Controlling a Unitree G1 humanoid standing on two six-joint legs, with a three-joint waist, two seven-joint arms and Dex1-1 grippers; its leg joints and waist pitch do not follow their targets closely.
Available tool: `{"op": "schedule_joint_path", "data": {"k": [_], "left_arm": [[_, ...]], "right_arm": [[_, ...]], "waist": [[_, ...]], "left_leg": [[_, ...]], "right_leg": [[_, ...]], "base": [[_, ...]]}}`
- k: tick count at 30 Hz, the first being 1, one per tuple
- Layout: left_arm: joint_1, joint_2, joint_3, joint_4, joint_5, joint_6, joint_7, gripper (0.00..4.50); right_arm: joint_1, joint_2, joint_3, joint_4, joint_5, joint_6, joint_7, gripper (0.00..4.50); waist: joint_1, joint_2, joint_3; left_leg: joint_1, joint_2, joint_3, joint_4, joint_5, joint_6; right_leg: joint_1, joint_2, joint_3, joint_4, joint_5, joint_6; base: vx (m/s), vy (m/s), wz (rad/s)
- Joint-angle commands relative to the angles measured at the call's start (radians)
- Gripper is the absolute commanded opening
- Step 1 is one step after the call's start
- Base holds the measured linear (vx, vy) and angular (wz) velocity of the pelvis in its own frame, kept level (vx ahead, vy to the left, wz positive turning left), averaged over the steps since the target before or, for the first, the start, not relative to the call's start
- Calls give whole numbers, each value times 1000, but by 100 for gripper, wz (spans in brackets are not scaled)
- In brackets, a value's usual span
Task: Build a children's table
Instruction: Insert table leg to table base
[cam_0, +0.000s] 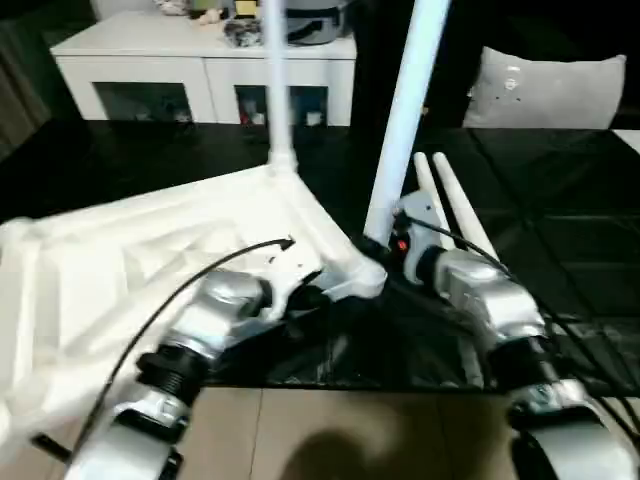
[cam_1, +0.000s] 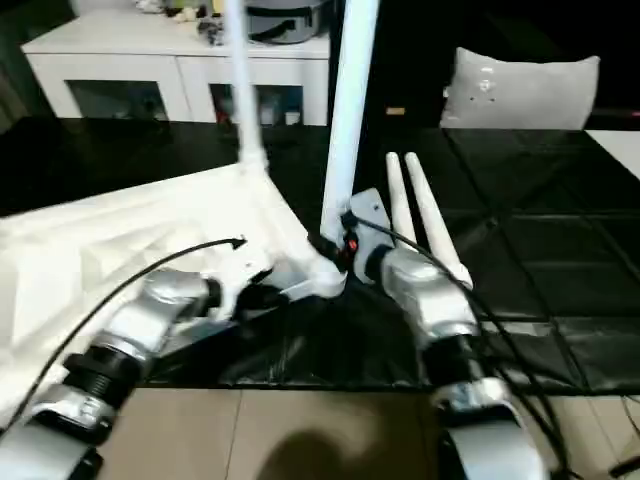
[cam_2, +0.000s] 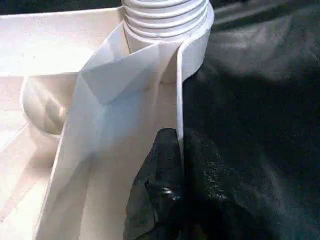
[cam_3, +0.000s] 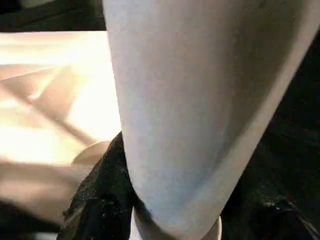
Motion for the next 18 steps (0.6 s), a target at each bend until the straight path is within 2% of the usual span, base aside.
{"op": "schedule_joint_path", "data": {"k": [1, 2, 3, 4, 5, 6, 7, 8, 9, 10, 11, 12, 13, 14, 15, 16, 17, 18], "left_arm": [[-1, -70, -38, -69, -15, 12, 37, 0], [2, -71, -47, -78, -11, 16, 36, 0], [9, -62, -63, -91, 0, 18, 32, 0], [9, -62, -63, -91, 0, 18, 32, 0], [17, -47, -74, -104, 14, 25, 34, 0], [19, -44, -74, -107, 17, 28, 37, 0], [19, -36, -71, -104, 25, 29, 46, 0], [19, -27, -69, -99, 32, 24, 52, 0], [20, -18, -67, -97, 41, 20, 58, 0], [20, -18, -67, -97, 41, 21, 58, 0], [24, -18, -62, -106, 38, 31, 62, 0], [25, -17, -60, -110, 36, 35, 64, 0], [27, -13, -60, -114, 35, 36, 64, 0], [28, -11, -59, -114, 34, 34, 63, 0], [28, -8, -59, -114, 34, 33, 62, 0], [30, -7, -60, -116, 33, 34, 63, 0], [33, -1, -62, -122, 31, 39, 60, 0], [34, 4, -62, -124, 31, 39, 59, 0]], "right_arm": [[31, 32, 6, 105, -26, 92, -72, 186], [30, 35, 9, 102, -32, 101, -78, 186], [29, 35, 21, 101, -42, 106, -80, 186], [29, 35, 21, 101, -42, 106, -80, 186], [27, 33, 33, 104, -54, 106, -81, 186], [26, 34, 34, 105, -56, 105, -82, 186], [26, 34, 32, 105, -55, 104, -84, 186], [27, 34, 30, 106, -54, 99, -83, 186], [28, 34, 29, 109, -54, 78, -75, 186], [28, 34, 28, 109, -54, 77, -75, 186], [28, 36, 18, 111, -52, 74, -76, 186], [29, 36, 15, 112, -50, 68, -72, 186], [32, 34, 8, 110, -45, 58, -65, 186], [33, 33, 7, 109, -45, 52, -60, 221], [35, 31, 7, 108, -45, 43, -56, 242], [37, 29, 7, 105, -47, 38, -54, 242], [48, 27, 0, 81, -36, 17, -37, 242], [60, 23, 0, 54, -28, 13, -20, 242]], "waist": [[-9, -2, -22], [-22, -2, -18], [-21, 5, -18], [-24, 3, -16], [-22, 7, -20], [-15, 1, -23], [-13, -10, -20], [-13, -10, -20], [-26, -6, -14], [-32, 2, -14], [-29, 28, -20], [-11, 33, -16], [17, 10, -19], [17, 10, -19], [29, -42, 0], [24, -58, -6], [43, -39, -26], [44, -31, -38]], "left_leg": [[41, 59, -38, -100, -778, -55], [38, 47, -39, -82, -736, -39], [34, 49, -41, -86, -739, -38], [27, 52, -41, -92, -749, -34], [12, 63, -48, -107, -775, -36], [-1, 70, -50, -121, -771, -40], [36, 40, -37, -85, -702, -43], [36, 40, -37, -85, -702, -43], [50, 13, -25, -34, -567, -21], [38, 24, -31, -44, -578, -20], [-9, 71, -55, -99, -693, -28], [-62, 125, -77, -185, -875, -47], [-10, 107, -34, -193, -907, -54], [-10, 107, -34, -193, -907, -54], [93, -11, -2, 13, -505, -29], [74, -18, -4, 49, -355, -1], [-25, 16, -34, -22, -206, 11], [-65, 40, -45, -79, -199, -8]], "right_leg": [[-14, -69, 19, -99, -645, -28], [-12, -74, -4, -122, -723, 13], [-7, -73, -6, -119, -728, 23], [-3, -68, -8, -117, -728, 31], [15, -68, 3, -89, -696, 31], [20, -78, 36, -64, -669, 13], [-26, -93, 24, -120, -783, 14], [-26, -93, 24, -120, -783, 14], [-32, -94, -33, -173, -864, 55], [-13, -90, -51, -168, -825, 65], [45, -75, -32, -94, -654, 53], [84, -56, 36, 68, -357, -20], [20, -37, 67, 72, -226, -68], [20, -37, 67, 72, -226, -68], [-112, -118, 77, -149, -951, -11], [-92, -144, 84, -157, -1054, 5], [20, -155, 87, -99, -944, 7], [38, -99, 65, -66, -703, 9]], "base": [[0, 0, 0], [0, 0, 0], [0, 0, 0], [0, 0, 0], [0, 0, 0], [0, 0, 0], [0, 0, 0], [0, 0, 0], [0, 0, 0], [0, 0, 0], [0, 0, 0], [0, 0, 0], [0, 0, 0], [78, -96, 32], [78, -96, 32], [99, -88, -7], [92, 4, -46], [92, 4, -46]]}}
